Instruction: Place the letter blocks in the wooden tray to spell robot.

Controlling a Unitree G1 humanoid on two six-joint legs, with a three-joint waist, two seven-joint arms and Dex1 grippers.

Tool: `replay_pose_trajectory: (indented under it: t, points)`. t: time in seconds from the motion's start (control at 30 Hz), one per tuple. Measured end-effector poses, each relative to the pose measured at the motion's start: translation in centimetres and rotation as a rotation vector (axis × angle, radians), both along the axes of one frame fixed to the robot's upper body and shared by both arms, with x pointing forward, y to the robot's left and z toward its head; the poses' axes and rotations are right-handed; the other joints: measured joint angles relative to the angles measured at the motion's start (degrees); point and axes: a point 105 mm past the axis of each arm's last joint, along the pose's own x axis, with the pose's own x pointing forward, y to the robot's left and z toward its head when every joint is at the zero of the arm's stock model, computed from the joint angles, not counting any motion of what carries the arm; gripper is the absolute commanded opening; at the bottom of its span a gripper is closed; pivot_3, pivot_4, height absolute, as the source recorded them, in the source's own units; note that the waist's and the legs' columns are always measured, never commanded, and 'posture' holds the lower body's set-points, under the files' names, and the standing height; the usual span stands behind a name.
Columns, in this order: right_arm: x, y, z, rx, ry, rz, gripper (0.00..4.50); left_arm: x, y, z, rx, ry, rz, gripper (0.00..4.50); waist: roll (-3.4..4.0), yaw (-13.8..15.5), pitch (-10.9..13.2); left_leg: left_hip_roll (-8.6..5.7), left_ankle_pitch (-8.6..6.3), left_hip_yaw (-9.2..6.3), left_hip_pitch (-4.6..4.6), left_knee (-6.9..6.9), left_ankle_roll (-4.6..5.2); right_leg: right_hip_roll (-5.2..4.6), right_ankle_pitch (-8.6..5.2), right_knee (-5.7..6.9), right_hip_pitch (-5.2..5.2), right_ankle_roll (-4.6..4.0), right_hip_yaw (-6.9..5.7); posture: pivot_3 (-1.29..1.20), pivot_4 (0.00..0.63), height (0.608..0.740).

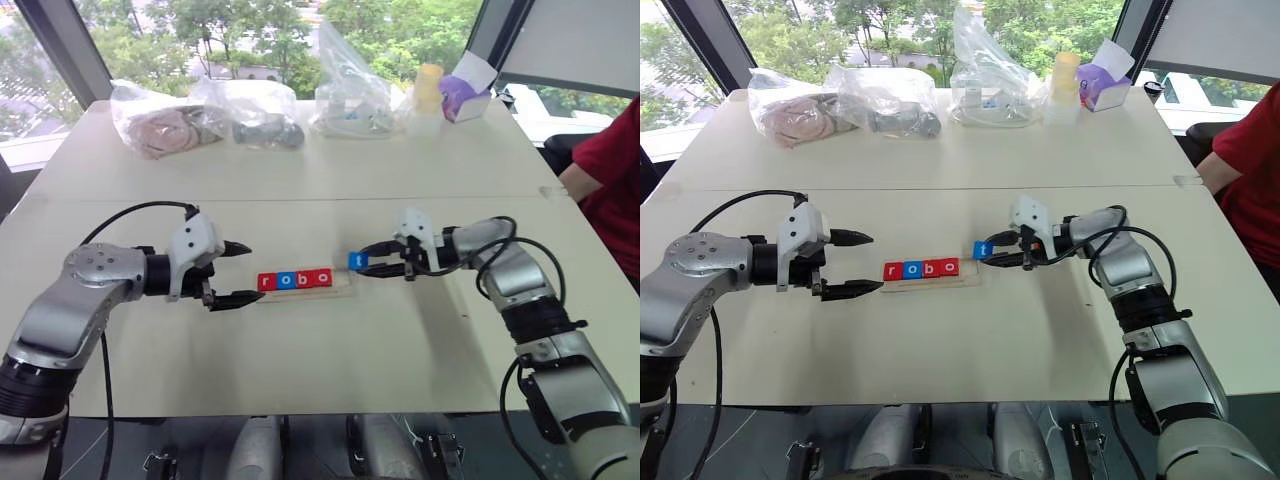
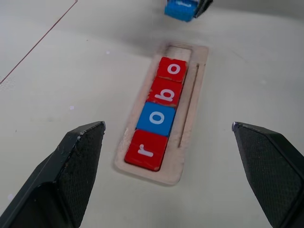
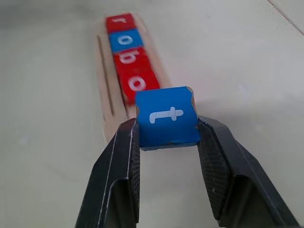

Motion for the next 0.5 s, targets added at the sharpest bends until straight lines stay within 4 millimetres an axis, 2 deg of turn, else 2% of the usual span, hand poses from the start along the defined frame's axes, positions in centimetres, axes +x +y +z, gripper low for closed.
replay_pose_trajectory:
  t: [0.17, 0.5]
  points:
    - [-0.3, 0.6, -1.3, -0.061, 0.043, 0.060, 1.16, 0.1, 0.0, 0.0, -0.017, -0.011, 0.025, 4.50, 0.00, 0.17, 0.00, -0.04, 0.00, 0.01, -0.06, 0.03, 0.00, -0.09, 0.00, -0.05, -0.01, 0.01, -0.01, 0.00, 0.150, 0.740]
    - [0.4, 1.1, -2.2, -0.103, 0.024, 0.075, 1.16, -0.4, 0.3, -0.2, -0.036, -0.003, 0.061, 4.50, 0.00, -0.12, 0.00, -0.01, 0.00, 0.00, -0.01, 0.02, 0.00, 0.00, 0.01, 0.02, -0.02, 0.01, -0.02, 0.00, 0.150, 0.740]
